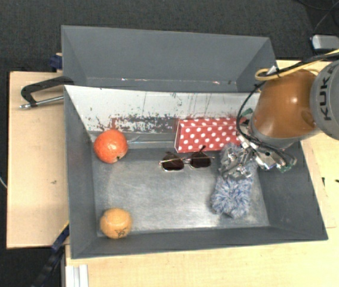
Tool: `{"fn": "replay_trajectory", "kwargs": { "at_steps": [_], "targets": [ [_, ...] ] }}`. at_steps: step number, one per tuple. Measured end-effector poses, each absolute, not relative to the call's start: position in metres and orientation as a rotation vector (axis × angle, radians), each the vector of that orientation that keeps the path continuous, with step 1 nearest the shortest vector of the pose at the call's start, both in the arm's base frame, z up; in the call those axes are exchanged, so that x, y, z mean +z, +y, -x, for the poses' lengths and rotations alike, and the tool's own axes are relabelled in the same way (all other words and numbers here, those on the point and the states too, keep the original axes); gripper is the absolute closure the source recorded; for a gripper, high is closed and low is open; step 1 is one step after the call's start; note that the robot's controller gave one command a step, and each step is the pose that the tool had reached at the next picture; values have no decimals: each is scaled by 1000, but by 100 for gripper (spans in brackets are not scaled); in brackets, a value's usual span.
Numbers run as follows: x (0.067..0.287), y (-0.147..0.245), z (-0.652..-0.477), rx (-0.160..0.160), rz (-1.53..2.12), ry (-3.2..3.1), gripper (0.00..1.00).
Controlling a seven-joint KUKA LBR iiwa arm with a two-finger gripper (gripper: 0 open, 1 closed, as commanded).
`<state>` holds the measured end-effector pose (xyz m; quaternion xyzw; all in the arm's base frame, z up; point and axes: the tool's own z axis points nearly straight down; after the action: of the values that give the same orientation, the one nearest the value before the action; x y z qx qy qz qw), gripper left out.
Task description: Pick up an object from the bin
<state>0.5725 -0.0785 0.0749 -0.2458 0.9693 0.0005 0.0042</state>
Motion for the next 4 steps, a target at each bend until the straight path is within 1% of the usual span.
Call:
{"fn": "replay_trajectory", "kwargs": {
  "at_steps": [1, 3, 4],
  "targets": [
    [185, -94, -566, 0, 808, 3030, 100],
    [185, -94, -566, 0, 808, 3031, 100],
    [188, -88, -559, 2, 803, 3035, 100]
  ]
}}
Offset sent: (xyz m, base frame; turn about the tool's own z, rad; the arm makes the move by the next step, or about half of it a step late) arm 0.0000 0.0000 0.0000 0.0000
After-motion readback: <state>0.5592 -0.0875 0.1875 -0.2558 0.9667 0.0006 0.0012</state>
